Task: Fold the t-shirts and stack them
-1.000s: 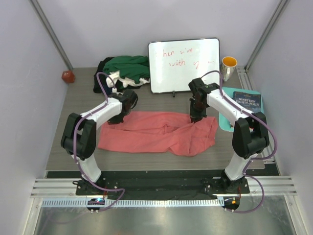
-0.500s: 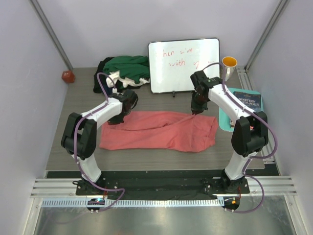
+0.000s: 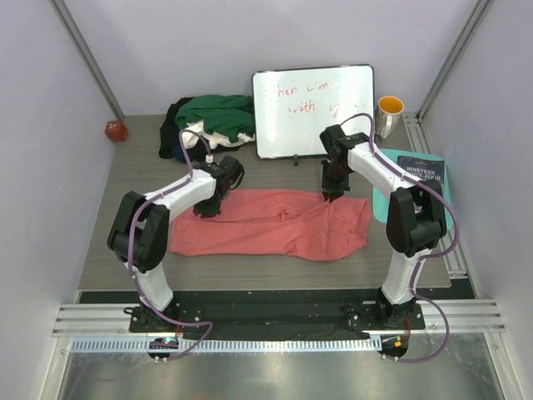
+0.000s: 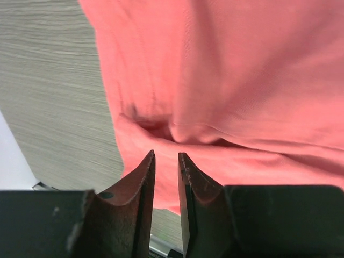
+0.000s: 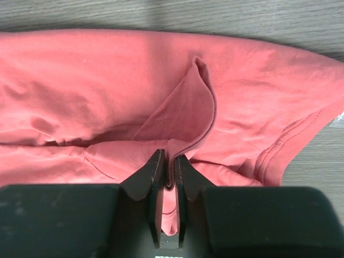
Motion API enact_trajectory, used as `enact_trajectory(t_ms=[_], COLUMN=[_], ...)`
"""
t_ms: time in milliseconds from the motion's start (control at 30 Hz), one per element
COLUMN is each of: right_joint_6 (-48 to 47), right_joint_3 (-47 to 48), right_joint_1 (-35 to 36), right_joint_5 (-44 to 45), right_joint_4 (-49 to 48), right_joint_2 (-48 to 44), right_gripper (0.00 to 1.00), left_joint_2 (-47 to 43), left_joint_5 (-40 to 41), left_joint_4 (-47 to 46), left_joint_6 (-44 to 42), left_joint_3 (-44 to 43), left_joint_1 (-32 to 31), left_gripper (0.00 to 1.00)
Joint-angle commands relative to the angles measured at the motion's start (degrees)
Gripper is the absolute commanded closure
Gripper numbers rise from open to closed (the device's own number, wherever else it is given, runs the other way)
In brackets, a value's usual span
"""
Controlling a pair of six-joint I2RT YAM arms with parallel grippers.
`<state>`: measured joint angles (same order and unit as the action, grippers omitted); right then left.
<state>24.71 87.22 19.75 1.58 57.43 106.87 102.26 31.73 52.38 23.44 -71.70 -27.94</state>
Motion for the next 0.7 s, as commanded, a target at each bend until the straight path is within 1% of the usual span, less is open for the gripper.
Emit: enact_trajectory(t_ms=[0,67,100,167,333,367,533,633,667], right_joint_6=[-1.8,-2.1,-2.4,-3.0,-4.0,-4.1,-4.6,-3.7,-3.5], right_joint_3=[0.5,0.0,-0.2,-0.4,0.0,0.2,2.4,0.0,-0.9], right_joint_1=[0.1,0.1,0.1,0.1,0.0,-0.1,-0.2,-0.1,-0.1], right_joint_5=[-0.9,-0.3,0.1,1.0,5.5,6.1,7.0,6.5,6.7], right_joint_4=[0.4,0.7,0.7,1.0,2.1,2.1,4.6,4.7,4.6], right_joint_2=[-2.5,-3.3,-3.5,-3.4,-4.6,-4.7,-5.4,-8.4,-9.1], right_gripper=[0.81,0.80,0.80,0.78,0.78,0.75,0.72,0.73,0.73], left_joint_2=[-0.8,-1.4,-1.7,-1.4,1.1,1.4,4.4,6.1,6.4], left_joint_5=[-3.0,-3.7,-4.4,-7.0,-6.1,-6.6,-7.3,-7.8,-7.8], left_joint_4=[-1.8,-2.2,-2.7,-3.1,-2.3,-2.3,-1.0,-0.3,-0.1], left_joint_6=[-1.5,-2.1,-2.3,-3.3,-3.2,-3.5,-3.9,-3.7,-3.6], left_joint_3=[0.9,1.2,1.7,2.0,2.1,2.1,1.3,1.4,1.4], left_joint_1=[-1.2,-2.0,-2.2,-3.0,-6.0,-6.3,-7.0,-7.2,-7.4], left_gripper=[0.75,0.71,0.66,0.64,0.64,0.64,0.65,0.66,0.68])
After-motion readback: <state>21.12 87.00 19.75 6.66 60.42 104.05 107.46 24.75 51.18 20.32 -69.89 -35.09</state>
